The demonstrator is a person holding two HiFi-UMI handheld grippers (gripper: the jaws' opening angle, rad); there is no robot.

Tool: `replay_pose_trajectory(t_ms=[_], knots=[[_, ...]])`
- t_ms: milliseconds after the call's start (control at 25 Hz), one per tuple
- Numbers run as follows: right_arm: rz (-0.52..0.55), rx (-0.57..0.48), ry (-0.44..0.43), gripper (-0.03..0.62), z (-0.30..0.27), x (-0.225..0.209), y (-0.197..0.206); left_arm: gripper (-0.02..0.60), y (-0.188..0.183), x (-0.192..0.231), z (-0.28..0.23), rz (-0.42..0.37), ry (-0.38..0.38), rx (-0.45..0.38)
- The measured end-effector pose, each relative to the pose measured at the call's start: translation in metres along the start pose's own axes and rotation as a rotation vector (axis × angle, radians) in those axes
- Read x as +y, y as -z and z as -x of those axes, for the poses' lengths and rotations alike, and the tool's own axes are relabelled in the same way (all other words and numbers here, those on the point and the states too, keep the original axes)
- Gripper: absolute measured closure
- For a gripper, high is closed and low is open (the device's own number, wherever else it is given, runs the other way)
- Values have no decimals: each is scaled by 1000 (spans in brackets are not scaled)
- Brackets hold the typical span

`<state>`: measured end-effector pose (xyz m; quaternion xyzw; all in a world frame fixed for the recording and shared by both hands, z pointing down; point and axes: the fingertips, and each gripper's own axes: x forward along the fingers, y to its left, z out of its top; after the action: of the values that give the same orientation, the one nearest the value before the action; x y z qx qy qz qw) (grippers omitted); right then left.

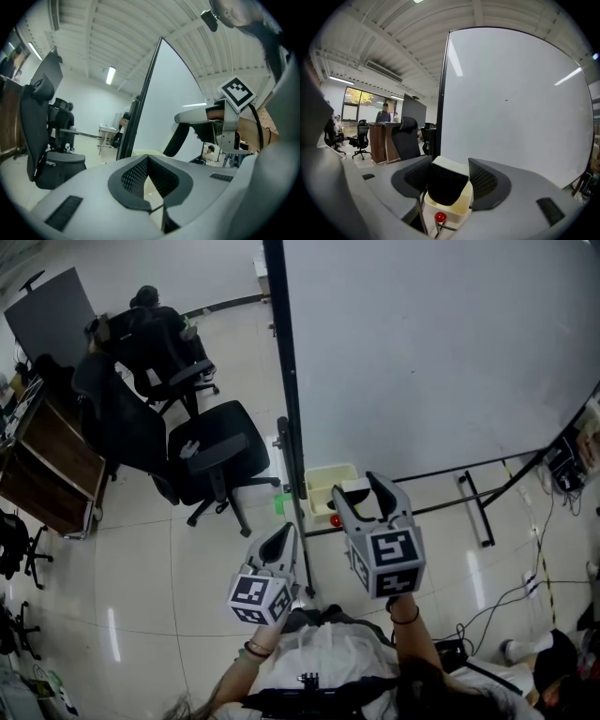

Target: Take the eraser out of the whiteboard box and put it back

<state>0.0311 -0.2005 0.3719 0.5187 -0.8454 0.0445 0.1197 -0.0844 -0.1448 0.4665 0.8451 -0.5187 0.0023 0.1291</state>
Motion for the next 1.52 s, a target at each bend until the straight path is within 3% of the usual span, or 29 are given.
replay_pose_trajectory(t_ms=[200,560,1160,1520], knots=[[-7,35,5,322,4,2,19,597,0,-8,-3,-75,24,21],[-41,49,10,322,1,0,27,597,-5,1,0,-1,-3,-30],[-58,35,-6,322,-3,-5,31,597,-2,5,-1,16,-13,-24],[-78,43,41,322,1,-17,35,597,-1,5,0,18,-15,-23]])
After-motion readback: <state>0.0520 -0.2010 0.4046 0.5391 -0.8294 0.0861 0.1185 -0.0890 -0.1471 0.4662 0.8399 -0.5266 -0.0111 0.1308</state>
